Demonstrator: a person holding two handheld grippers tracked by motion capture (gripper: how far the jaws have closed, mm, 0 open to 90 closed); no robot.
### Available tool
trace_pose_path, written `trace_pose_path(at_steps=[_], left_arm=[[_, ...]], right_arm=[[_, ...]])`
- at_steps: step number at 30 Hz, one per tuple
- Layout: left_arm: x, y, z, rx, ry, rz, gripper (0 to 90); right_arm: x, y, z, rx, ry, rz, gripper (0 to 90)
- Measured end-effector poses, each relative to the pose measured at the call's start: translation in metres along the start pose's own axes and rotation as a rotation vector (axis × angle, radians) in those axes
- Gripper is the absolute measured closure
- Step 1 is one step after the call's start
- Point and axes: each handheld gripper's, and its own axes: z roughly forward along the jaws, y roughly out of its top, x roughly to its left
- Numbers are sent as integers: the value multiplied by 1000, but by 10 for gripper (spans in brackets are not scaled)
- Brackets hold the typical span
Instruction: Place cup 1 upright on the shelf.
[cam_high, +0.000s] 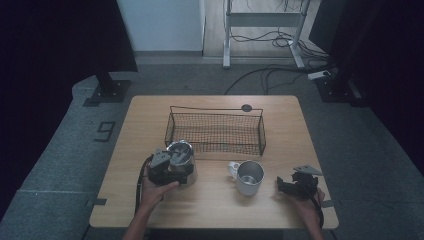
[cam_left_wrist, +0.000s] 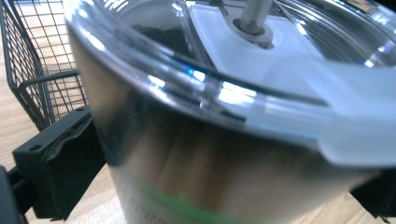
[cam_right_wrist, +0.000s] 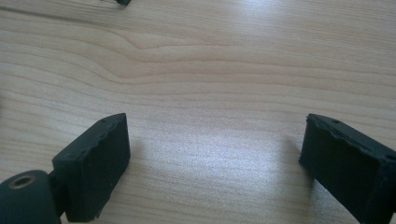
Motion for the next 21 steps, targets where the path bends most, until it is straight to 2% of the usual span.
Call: trace_pose_path(at_steps=[6, 14, 21], left_arm=[[1, 0, 5, -4, 0, 13, 0], [2, -4, 6, -34, 3, 55, 18], [3, -3, 6, -38, -5, 60, 22]], right_arm=[[0, 0, 0, -1, -5, 6, 84], [0, 0, -1, -2, -8, 7, 90], [0, 0, -1, -2, -8, 8, 90]])
